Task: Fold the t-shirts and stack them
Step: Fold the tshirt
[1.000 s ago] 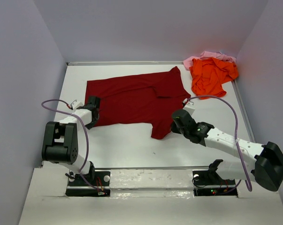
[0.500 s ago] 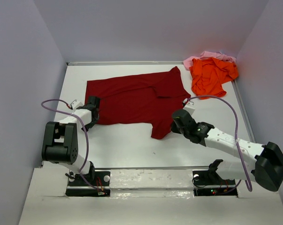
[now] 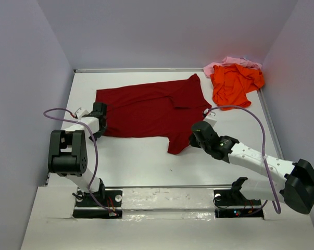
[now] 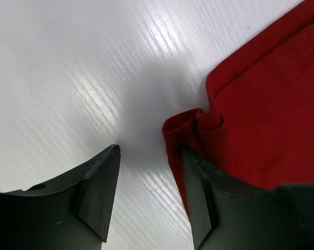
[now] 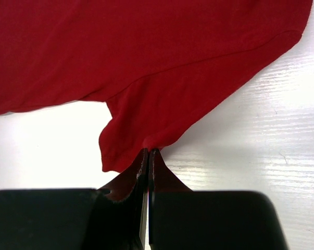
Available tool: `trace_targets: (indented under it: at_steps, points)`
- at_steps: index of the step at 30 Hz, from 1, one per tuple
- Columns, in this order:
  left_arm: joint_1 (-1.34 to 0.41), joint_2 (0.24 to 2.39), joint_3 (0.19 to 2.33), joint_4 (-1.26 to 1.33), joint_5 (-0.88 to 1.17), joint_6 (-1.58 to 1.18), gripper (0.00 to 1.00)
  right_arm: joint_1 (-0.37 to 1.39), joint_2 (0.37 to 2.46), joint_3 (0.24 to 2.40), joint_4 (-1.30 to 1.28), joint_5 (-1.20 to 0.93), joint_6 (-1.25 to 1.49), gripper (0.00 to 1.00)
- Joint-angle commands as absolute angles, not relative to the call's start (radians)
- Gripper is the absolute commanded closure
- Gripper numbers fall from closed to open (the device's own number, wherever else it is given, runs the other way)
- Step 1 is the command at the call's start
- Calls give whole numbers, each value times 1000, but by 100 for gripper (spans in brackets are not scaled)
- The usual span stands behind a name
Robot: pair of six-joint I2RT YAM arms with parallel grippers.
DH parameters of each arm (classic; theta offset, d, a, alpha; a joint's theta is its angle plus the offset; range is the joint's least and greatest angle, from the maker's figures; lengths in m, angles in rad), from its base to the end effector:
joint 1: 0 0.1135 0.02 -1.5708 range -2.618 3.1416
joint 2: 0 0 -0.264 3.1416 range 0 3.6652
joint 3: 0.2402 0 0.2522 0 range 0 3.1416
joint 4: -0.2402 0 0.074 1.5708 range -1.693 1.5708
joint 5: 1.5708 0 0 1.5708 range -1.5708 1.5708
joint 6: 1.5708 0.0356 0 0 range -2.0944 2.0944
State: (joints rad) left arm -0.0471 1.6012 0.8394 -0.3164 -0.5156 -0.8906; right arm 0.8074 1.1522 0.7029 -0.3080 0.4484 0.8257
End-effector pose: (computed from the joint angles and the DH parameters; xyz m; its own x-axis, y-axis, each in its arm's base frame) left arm 0.2968 0.0036 0.1592 -0.4043 -0.6581 -0.6352 -0.8050 0.5857 -0.0944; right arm 0.1747 0.1602 0.2295 -0.6405 0.2887 -0.7116 0.0553 0.9416 0.3322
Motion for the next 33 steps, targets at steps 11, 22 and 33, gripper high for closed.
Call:
trace_targets:
  at_steps: [11,22,33]
  points:
    - [-41,1514,833,-328,-488,-847,38,818,1178,704,-235,431,808,100]
    - [-41,1574,822,-307,-479,-853,37,818,1174,700,-233,431,813,100]
    - [-40,1626,836,-316,-486,-865,39,818,1146,690,-233,430,815,100]
